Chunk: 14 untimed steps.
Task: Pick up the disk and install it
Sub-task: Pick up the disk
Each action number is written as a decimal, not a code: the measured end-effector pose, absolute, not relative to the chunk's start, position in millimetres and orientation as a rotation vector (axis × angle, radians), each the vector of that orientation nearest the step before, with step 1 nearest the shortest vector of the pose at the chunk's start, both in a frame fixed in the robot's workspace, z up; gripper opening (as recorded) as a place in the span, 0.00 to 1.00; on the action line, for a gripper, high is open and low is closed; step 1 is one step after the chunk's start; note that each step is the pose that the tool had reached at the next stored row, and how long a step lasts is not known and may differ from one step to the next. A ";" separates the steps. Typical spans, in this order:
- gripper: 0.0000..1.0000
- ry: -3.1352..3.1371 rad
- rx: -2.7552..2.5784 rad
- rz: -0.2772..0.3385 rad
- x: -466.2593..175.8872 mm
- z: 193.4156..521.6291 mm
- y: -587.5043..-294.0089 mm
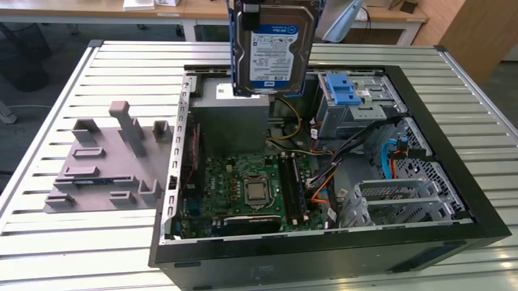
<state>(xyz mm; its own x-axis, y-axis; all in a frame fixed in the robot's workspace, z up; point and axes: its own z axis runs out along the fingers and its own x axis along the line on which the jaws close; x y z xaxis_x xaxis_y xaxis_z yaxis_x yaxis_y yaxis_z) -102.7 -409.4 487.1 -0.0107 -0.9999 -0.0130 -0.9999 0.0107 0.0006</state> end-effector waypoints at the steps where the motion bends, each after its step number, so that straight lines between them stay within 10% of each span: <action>1: 0.36 2.227 -2.203 0.015 -102.4 487.0 -410.6; 14: 0.36 2.227 -2.203 0.015 -101.1 485.8 -428.0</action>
